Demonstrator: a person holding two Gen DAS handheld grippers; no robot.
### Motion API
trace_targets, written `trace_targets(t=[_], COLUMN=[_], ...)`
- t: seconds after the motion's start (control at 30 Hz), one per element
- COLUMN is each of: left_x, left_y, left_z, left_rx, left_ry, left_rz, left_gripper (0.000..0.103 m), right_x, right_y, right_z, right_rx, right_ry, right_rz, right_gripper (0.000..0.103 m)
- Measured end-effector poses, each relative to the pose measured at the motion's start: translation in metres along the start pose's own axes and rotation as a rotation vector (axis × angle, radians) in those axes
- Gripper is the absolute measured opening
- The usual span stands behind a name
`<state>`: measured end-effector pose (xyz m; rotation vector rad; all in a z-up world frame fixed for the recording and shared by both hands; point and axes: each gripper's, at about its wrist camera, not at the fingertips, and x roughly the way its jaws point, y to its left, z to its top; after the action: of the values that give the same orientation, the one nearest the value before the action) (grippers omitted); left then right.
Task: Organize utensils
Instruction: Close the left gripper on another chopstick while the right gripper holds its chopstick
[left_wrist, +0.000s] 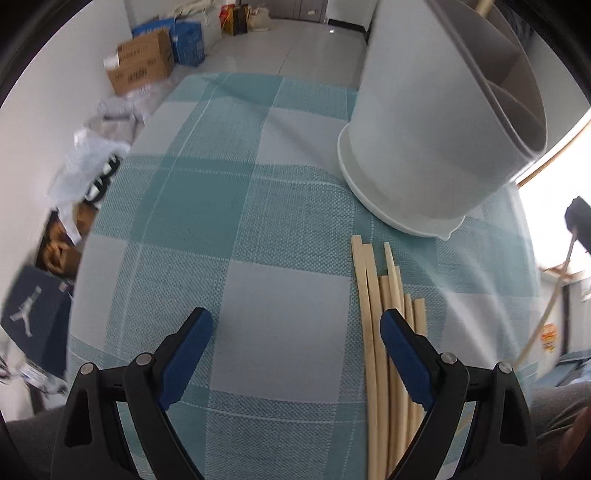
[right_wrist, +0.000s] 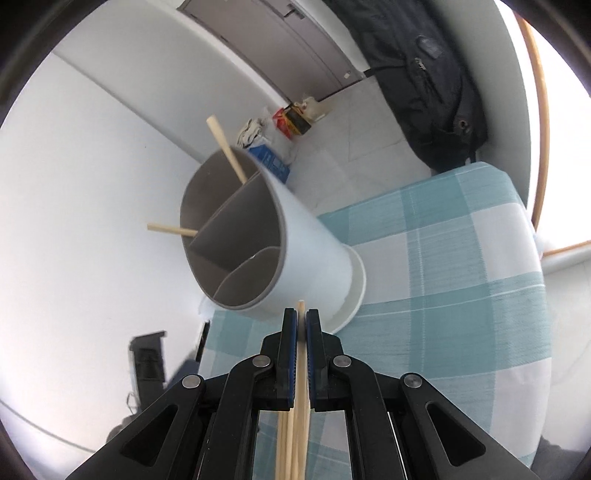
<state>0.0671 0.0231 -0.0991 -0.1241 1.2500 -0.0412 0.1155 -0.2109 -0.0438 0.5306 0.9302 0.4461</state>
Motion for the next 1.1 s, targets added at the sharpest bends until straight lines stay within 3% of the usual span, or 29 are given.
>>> trace_targets(t=[0.4, 0.73, 0.93, 1.0, 1.07, 1.1], left_x=[0.008, 0.014, 0.009, 0.008, 0.008, 0.008], left_y=[0.003, 0.005, -0.013, -0.016, -0.018, -0.021], left_z=[0.002, 0.017, 0.016, 0.017, 0.017, 0.018], left_rx=[0.035, -0.002, 0.081, 0.087, 0.089, 0.106], left_ry=[0.005, 0.010, -0.004, 0.010, 0.015, 0.015], left_rz=[0.079, 0.097, 0.096, 0.065, 0.056, 0.049], left_gripper=[0.090, 0.087, 0.055, 0.034, 0.026, 0.015], right_x=[-0.017, -0.031, -0.037, -0.039, -0.042, -0.043], right_y=[-0.006, -0.011, -0.014, -0.015, -0.014, -0.014], right_z=[-0.005, -0.002, 0.001, 0.001, 0.000, 0.000], right_rx=[-0.008, -0.007, -0.002, 0.011, 0.010, 0.008], right_ry=[-0.021, -0.030, -0.039, -0.041, -0.046, -0.048], right_rz=[-0.010, 0.007, 0.029, 0.038, 0.042, 0.045], right_gripper=[0.004, 0.004, 0.004, 0.004, 0.004, 0.004])
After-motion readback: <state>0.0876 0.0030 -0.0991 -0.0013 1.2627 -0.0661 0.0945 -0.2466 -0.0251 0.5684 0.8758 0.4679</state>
